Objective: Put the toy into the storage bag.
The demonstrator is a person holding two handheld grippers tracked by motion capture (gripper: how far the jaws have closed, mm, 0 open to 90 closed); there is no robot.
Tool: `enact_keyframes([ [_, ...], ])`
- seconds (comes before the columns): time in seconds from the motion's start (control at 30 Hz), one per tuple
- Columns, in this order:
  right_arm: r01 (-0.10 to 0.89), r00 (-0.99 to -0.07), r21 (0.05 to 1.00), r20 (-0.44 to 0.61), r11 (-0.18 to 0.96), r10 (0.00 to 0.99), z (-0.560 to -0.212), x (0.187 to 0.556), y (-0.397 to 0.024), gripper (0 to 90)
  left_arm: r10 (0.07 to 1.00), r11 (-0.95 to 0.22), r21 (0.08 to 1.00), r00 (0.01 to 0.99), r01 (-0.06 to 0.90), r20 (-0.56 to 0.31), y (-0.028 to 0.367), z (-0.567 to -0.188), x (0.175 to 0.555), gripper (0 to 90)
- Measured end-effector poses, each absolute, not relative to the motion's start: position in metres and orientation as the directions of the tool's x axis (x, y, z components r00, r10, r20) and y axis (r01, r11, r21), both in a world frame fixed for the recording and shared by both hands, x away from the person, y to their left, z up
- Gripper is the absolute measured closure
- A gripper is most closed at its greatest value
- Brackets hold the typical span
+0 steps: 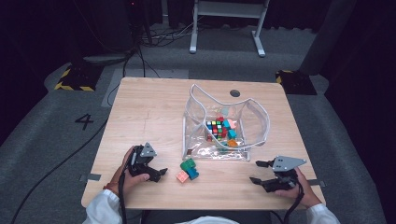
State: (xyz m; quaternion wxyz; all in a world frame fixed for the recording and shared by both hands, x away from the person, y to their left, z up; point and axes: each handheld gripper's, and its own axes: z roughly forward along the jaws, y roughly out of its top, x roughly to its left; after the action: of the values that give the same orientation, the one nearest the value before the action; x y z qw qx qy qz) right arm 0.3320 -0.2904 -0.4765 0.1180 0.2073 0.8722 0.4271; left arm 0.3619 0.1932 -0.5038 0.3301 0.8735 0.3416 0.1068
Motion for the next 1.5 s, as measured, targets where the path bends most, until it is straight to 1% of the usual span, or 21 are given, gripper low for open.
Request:
enact_keyframes([
  [0.13,0.252,-0.899,0.791,-0.021,0.557,0.437,-0.483,0.333,-0.275,33.6,0.669,-0.545,0.650,0.742,0.529,-0.044,0.193,-0.504,0.362,0.5],
  [0.2,0.260,-0.904,0.806,0.011,0.531,0.427,-0.484,0.334,-0.270,33.9,0.667,-0.548,0.650,0.744,0.526,-0.039,0.193,-0.504,0.362,0.5],
  [0.33,0.254,-0.912,0.809,0.017,0.531,0.410,-0.488,0.333,-0.256,34.2,0.669,-0.545,0.650,0.742,0.530,-0.045,0.193,-0.504,0.362,0.5],
  [0.5,0.239,-0.922,0.799,0.008,0.553,0.386,-0.494,0.333,-0.230,34.6,0.669,-0.545,0.650,0.742,0.530,-0.045,0.193,-0.504,0.362,0.4],
  [0.57,0.258,-0.922,0.786,0.028,0.562,0.386,-0.497,0.331,-0.219,34.6,0.669,-0.546,0.650,0.742,0.529,-0.041,0.193,-0.504,0.362,0.4],
  [0.67,0.214,-0.938,0.780,-0.005,0.588,0.347,-0.500,0.332,-0.200,34.4,0.669,-0.546,0.649,0.742,0.530,-0.043,0.193,-0.504,0.362,0.4],
  [0.7,0.246,-0.935,0.761,0.023,0.600,0.353,-0.500,0.328,-0.193,34.4,0.668,-0.545,0.649,0.742,0.531,-0.046,0.193,-0.504,0.362,0.4],
  [0.8,0.211,-0.946,0.745,-0.009,0.633,0.325,-0.503,0.327,-0.172,34.3,0.669,-0.545,0.649,0.742,0.530,-0.045,0.193,-0.504,0.362,0.4],
  [0.9,0.220,-0.945,0.744,0.001,0.631,0.328,-0.503,0.329,-0.154,34.1,0.669,-0.546,0.649,0.742,0.530,-0.044,0.193,-0.504,0.362,0.4],
  [0.93,0.190,-0.949,0.755,-0.023,0.628,0.315,-0.504,0.333,-0.148,34.4,0.669,-0.546,0.649,0.742,0.530,-0.043,0.193,-0.504,0.362,0.4],
  [0.97,0.217,-0.945,0.748,-0.001,0.627,0.328,-0.503,0.333,-0.143,34.1,0.668,-0.545,0.649,0.742,0.530,-0.046,0.193,-0.504,0.362,0.4],
  [1.03,0.174,-0.954,0.752,-0.031,0.636,0.297,-0.504,0.338,-0.134,32.8,0.669,-0.545,0.649,0.742,0.530,-0.043,0.193,-0.504,0.362,0.4],
  [1.07,0.203,-0.947,0.753,-0.012,0.626,0.321,-0.504,0.337,-0.129,32.0,0.669,-0.545,0.649,0.742,0.530,-0.044,0.193,-0.504,0.362,0.4],
  [1.1,0.190,-0.950,0.752,-0.020,0.631,0.310,-0.504,0.339,-0.125,31.1,0.668,-0.545,0.650,0.743,0.530,-0.045,0.193,-0.504,0.362,0.4],
  [1.13,0.207,-0.946,0.753,-0.009,0.625,0.323,-0.504,0.338,-0.120,30.2,0.668,-0.545,0.650,0.742,0.530,-0.045,0.193,-0.504,0.362,0.4],
  [1.23,0.204,-0.945,0.755,-0.013,0.623,0.326,-0.505,0.339,-0.108,27.5,0.668,-0.545,0.649,0.742,0.531,-0.046,0.193,-0.504,0.362,0.4],
  [1.27,0.184,-0.950,0.744,-0.034,0.642,0.311,-0.504,0.342,-0.106,25.9,0.668,-0.545,0.649,0.742,0.531,-0.046,0.193,-0.504,0.362,0.4],
  [1.33,0.210,-0.943,0.747,-0.015,0.630,0.332,-0.505,0.343,-0.100,24.2,0.668,-0.545,0.649,0.743,0.530,-0.046,0.193,-0.504,0.362,0.4],
  [1.4,0.184,-0.948,0.746,-0.038,0.640,0.316,-0.505,0.348,-0.097,24.4,0.668,-0.545,0.649,0.743,0.530,-0.046,0.193,-0.504,0.362,0.4],
  [1.47,0.226,-0.937,0.754,-0.004,0.617,0.348,-0.505,0.346,-0.093,25.8,0.668,-0.546,0.649,0.743,0.530,-0.045,0.193,-0.504,0.362,0.4],
  [1.5,0.243,-0.933,0.739,0.002,0.628,0.359,-0.504,0.346,-0.093,27.0,0.668,-0.546,0.649,0.743,0.530,-0.045,0.193,-0.504,0.362,0.4],
])
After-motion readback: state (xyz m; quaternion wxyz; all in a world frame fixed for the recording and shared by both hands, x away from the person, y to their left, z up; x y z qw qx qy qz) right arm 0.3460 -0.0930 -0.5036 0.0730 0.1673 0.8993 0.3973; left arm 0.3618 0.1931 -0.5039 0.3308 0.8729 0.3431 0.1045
